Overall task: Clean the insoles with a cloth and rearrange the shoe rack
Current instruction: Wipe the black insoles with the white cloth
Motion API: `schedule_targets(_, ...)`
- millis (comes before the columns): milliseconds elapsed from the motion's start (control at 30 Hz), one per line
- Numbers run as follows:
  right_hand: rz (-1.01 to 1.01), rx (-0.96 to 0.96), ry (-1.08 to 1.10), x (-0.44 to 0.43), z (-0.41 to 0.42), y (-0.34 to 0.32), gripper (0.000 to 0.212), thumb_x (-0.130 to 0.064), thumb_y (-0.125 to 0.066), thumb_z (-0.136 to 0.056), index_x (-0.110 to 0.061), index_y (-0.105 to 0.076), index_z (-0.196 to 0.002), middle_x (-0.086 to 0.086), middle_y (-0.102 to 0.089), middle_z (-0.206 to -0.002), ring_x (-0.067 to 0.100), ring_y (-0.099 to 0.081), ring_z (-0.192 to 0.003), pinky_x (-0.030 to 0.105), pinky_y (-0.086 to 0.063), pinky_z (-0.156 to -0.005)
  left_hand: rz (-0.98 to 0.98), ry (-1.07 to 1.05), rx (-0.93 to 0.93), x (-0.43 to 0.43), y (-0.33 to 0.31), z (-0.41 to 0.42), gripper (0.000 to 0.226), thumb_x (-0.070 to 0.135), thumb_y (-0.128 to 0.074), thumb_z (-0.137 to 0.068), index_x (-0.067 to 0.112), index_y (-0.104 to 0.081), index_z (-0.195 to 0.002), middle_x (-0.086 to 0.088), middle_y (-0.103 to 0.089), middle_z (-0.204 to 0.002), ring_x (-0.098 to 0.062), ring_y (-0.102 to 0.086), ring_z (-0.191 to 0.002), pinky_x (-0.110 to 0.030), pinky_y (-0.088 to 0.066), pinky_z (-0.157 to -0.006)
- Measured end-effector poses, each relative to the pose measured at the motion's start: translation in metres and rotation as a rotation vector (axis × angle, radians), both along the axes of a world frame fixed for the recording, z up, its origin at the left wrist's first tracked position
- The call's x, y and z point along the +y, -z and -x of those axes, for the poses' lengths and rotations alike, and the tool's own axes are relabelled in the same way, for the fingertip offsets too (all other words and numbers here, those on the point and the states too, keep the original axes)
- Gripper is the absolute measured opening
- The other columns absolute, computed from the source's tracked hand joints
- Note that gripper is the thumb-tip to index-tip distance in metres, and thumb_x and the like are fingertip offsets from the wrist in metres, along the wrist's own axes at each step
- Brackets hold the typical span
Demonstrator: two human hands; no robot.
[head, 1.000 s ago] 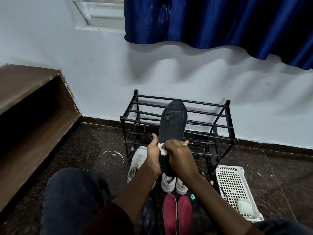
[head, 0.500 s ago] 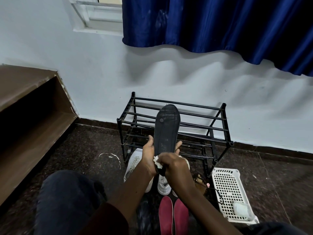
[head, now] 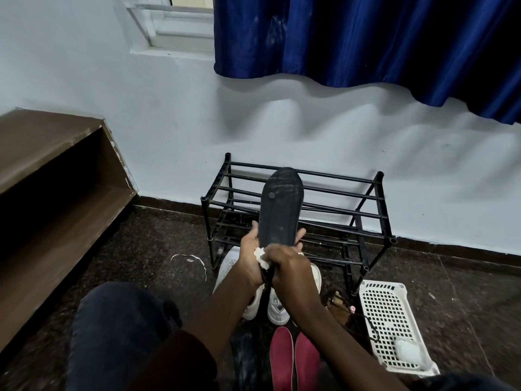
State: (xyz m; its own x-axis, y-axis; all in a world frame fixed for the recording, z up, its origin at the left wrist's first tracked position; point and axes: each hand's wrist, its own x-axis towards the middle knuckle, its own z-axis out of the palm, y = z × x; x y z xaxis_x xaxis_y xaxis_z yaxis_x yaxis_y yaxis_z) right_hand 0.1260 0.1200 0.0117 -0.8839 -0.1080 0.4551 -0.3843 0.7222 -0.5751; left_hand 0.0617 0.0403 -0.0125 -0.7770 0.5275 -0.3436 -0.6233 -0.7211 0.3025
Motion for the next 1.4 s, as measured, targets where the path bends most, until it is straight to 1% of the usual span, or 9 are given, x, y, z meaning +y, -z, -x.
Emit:
schedule_targets(133, 0.002, -0.002, -0.026, 0.004, -0.012, 0.006, 0.015, 0.002, -0.056, -0.062, -0.009, -0.064, -0.068, 0.003, -0.065, -0.073, 0.019, -0.061, -0.068, 0.031, -0.05, -0.057, 0.009, -0.045, -0.048, 0.0, 0.004, 0.001, 0.081, 0.067, -0.03, -0.089, -0.002, -0.067, -0.111, -0.025, -0.057, -0.126, -0.04, -0.062, -0.105, -0.048, -0.052, -0.082)
schedule_targets(300, -0.089, -0.011, -0.007, 0.002, 0.004, -0.003, 0.018, 0.008, -0.056, -0.068, -0.002, -0.069, -0.076, 0.012, -0.067, -0.079, 0.027, -0.063, -0.079, 0.033, -0.047, -0.079, 0.056, 0.059, 0.014, 0.001, 0.004, -0.007, 0.086, 0.072, -0.031, -0.084, -0.002, -0.066, -0.113, -0.027, -0.06, -0.12, -0.034, -0.063, -0.106, -0.044, -0.05, -0.092)
schedule_targets(467, -0.042, -0.005, 0.13, 0.005, 0.03, -0.011, 0.018, 0.008, -0.057, -0.066, -0.005, -0.068, -0.072, 0.008, -0.067, -0.075, 0.024, -0.062, -0.065, 0.022, -0.035, -0.064, 0.063, 0.008, 0.02, 0.008, 0.011, -0.014, 0.08, 0.062, -0.035, -0.09, 0.004, -0.033, -0.145, -0.016, -0.037, -0.148, -0.029, -0.03, -0.14, -0.038, -0.016, -0.118)
schedule_targets(667, 0.046, -0.011, 0.047, -0.003, 0.005, -0.003, 0.022, 0.012, -0.052, -0.056, -0.008, -0.059, -0.062, 0.005, -0.061, -0.063, 0.019, -0.054, -0.058, 0.025, -0.036, -0.055, 0.048, -0.009, 0.0, -0.001, 0.004, -0.007, 0.086, 0.07, -0.026, -0.089, -0.002, -0.071, -0.105, -0.024, -0.061, -0.12, -0.034, -0.062, -0.107, -0.044, -0.048, -0.094)
schedule_targets(933, -0.011, -0.047, -0.004, 0.003, -0.01, 0.008, 0.015, -0.001, -0.057, -0.063, -0.009, -0.067, -0.071, 0.003, -0.067, -0.075, 0.021, -0.063, -0.069, 0.028, -0.045, -0.061, 0.055, -0.028, -0.018, -0.003, 0.005, -0.006, 0.087, 0.075, -0.029, -0.085, 0.002, -0.073, -0.103, -0.021, -0.062, -0.12, -0.034, -0.053, -0.117, -0.049, -0.037, -0.103)
schedule_targets(1067, -0.04, -0.009, 0.043, 0.006, 0.015, -0.005, 0.022, -0.008, -0.048, -0.07, -0.006, -0.069, -0.071, 0.008, -0.068, -0.077, 0.024, -0.063, -0.068, 0.022, -0.041, -0.065, 0.095, 0.051, 0.004, 0.001, -0.003, -0.011, 0.09, 0.075, -0.025, -0.086, 0.0, -0.053, -0.129, -0.023, -0.058, -0.124, -0.032, -0.062, -0.106, -0.042, -0.054, -0.086)
schedule_targets(1233, -0.03, -0.074, 0.119, 0.01, 0.033, -0.009, 0.024, 0.0, -0.049, -0.072, -0.004, -0.071, -0.08, 0.011, -0.069, -0.086, 0.031, -0.061, -0.075, 0.033, -0.048, -0.069, 0.093, -0.007, 0.005, 0.007, -0.005, -0.02, 0.072, 0.062, -0.03, -0.093, 0.003, -0.055, -0.126, -0.019, -0.06, -0.118, -0.029, -0.062, -0.105, -0.036, -0.054, -0.085)
schedule_targets(1333, -0.02, -0.053, 0.106, 0.009, 0.024, -0.005, 0.023, 0.007, -0.053, -0.068, -0.006, -0.07, -0.075, 0.007, -0.069, -0.084, 0.027, -0.061, -0.071, 0.026, -0.043, -0.066, 0.076, 0.029, 0.018, 0.006, -0.004, -0.017, 0.077, 0.061, -0.029, -0.093, -0.003, -0.07, -0.104, -0.022, -0.065, -0.107, -0.031, -0.068, -0.094, -0.04, -0.058, -0.077)
schedule_targets(1400, -0.005, -0.033, 0.08, 0.007, 0.011, -0.001, 0.021, 0.008, -0.055, -0.061, -0.008, -0.066, -0.067, 0.005, -0.067, -0.073, 0.023, -0.061, -0.064, 0.024, -0.04, -0.059, 0.096, 0.031, 0.018, 0.005, -0.006, -0.014, 0.078, 0.064, -0.031, -0.09, -0.001, -0.068, -0.11, -0.024, -0.062, -0.117, -0.033, -0.066, -0.1, -0.044, -0.054, -0.084)
